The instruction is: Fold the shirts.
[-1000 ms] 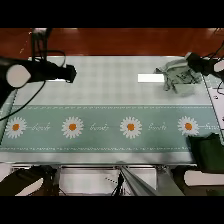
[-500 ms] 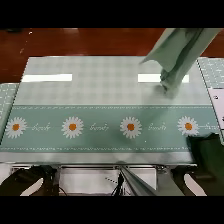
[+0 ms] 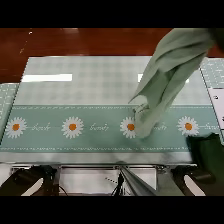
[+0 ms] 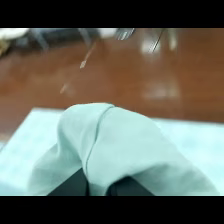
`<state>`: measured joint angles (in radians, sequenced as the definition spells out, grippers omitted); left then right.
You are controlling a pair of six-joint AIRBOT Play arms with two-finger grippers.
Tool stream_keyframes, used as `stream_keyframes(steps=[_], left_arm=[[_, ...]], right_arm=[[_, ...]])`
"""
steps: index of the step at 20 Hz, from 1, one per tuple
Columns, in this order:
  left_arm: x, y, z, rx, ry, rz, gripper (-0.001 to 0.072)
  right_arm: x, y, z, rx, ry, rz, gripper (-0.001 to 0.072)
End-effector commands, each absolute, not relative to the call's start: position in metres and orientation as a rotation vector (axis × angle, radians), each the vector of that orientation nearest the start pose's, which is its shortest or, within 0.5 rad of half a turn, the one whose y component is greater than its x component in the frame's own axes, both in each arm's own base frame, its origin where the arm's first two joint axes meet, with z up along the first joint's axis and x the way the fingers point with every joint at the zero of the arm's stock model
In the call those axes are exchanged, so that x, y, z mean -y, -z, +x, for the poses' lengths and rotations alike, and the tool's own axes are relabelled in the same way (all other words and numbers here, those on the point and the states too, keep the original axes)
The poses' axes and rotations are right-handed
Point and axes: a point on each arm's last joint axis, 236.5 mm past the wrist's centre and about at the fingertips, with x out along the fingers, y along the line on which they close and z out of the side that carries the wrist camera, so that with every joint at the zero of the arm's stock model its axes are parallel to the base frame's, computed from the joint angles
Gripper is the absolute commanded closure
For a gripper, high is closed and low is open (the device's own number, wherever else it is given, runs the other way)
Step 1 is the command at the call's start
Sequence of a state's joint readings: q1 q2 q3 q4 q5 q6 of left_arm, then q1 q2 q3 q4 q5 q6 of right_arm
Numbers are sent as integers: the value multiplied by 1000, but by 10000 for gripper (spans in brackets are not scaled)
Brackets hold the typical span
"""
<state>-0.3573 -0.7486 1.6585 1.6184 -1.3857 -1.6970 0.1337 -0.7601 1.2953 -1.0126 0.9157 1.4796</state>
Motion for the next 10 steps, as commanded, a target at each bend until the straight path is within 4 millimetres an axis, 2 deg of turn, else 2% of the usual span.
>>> stream_keyframes(steps=[1,3,5,6,8,10], left_arm=[[84,-334,259,-588,264,2,30],[86,-309,263,-653,258,17,30],[87,-276,267,-735,239,5,29],[89,-258,269,-781,225,-14,29],[93,-221,271,-860,223,-13,29],[101,-185,274,-920,239,-17,29]], right_arm=[[-220,-258,322,-643,-706,231,684],[-286,-204,311,-796,-832,161,684],[-346,-151,290,-916,-930,89,683],[-369,-121,280,-967,-957,27,683],[-388,-64,273,-1038,-957,-113,682],[-391,-20,273,-1120,-925,-169,682]])
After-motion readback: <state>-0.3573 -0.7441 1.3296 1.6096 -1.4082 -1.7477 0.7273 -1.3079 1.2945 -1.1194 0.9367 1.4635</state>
